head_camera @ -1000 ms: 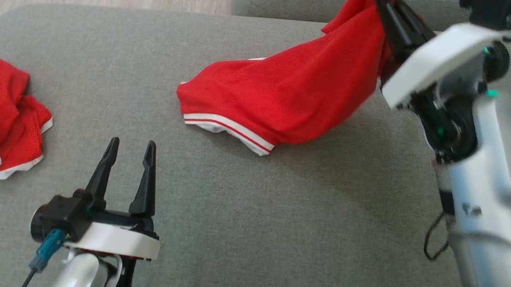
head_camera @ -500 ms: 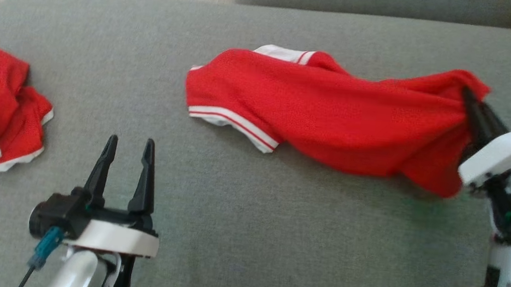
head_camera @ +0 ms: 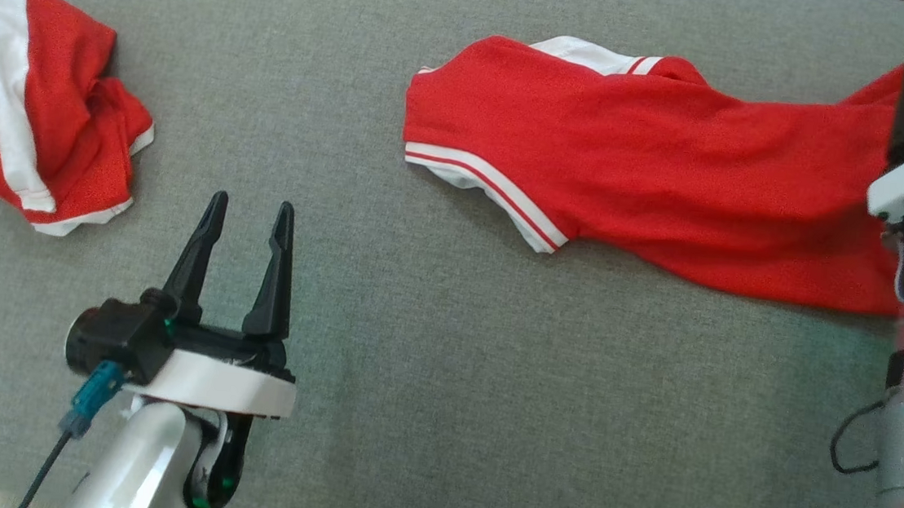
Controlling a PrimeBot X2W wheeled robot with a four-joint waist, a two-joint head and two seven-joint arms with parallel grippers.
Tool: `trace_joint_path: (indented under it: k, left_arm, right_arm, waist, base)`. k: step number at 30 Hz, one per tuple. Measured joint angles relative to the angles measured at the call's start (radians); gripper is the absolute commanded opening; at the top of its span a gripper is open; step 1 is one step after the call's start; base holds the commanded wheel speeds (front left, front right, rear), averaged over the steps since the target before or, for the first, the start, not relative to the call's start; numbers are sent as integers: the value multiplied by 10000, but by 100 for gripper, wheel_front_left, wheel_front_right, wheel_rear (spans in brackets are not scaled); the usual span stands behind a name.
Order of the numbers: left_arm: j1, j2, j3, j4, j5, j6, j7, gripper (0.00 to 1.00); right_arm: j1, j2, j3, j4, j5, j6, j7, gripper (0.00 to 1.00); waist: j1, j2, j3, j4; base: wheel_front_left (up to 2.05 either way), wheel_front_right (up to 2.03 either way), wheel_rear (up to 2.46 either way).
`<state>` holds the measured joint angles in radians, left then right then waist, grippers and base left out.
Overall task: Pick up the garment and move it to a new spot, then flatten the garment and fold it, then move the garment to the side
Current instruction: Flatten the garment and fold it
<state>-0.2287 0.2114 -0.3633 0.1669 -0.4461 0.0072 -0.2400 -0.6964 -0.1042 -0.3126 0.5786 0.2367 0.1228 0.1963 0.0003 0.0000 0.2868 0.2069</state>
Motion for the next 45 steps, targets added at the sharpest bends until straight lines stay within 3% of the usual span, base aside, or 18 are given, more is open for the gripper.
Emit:
trace_joint_path:
  k: [5, 10, 20, 29, 33, 39, 45]
  left_arm:
    - [51, -2, 36, 180, 0, 25, -10, 100]
    - [394, 38, 107, 184, 0, 121, -81, 100]
    - [1477, 251, 209, -42, -6, 458, -81, 100]
    - [1919, 339, 209, -123, -15, 525, -58, 100]
    - [1620, 98, -474, 291, -19, 59, 389, 100]
    - [-142, -832, -1331, 1948, -244, -767, 1091, 100]
    - [-1429, -1281, -1271, 3852, -930, -784, 1860, 100]
  right_arm:
    - [150, -525, 1091, 167, -717, 2, -445, 100]
    - [1285, -608, 1551, -802, -1446, 2, -1066, 100]
    - [5577, 441, 2410, -4052, -2382, 2, -2096, 100]
    - [6911, 581, 2658, -5350, -1822, 2, -2073, 100]
    - [6890, 583, 2796, -5745, -1718, 2, -1873, 100]
    - [6816, 583, 3214, -5894, -1482, 2, -1772, 100]
    - [6404, 583, 3770, -5914, -1290, 2, -1785, 100]
  waist:
    - [-2, 0, -286, -127]
    - [-3, 0, -832, -568]
    - [-5, 0, -1918, -1463]
    - [-4, 0, -2136, -1824]
    - [-4, 0, -1964, -1947]
    - [-1, 0, -1455, -2251]
    - [-1, 0, -1002, -2827]
  base:
    - [0, 0, 0]
    - [0, 0, 0]
    - [0, 0, 0]
    - [0, 0, 0]
    - [0, 0, 0]
    - [0, 0, 0]
    - [0, 0, 0]
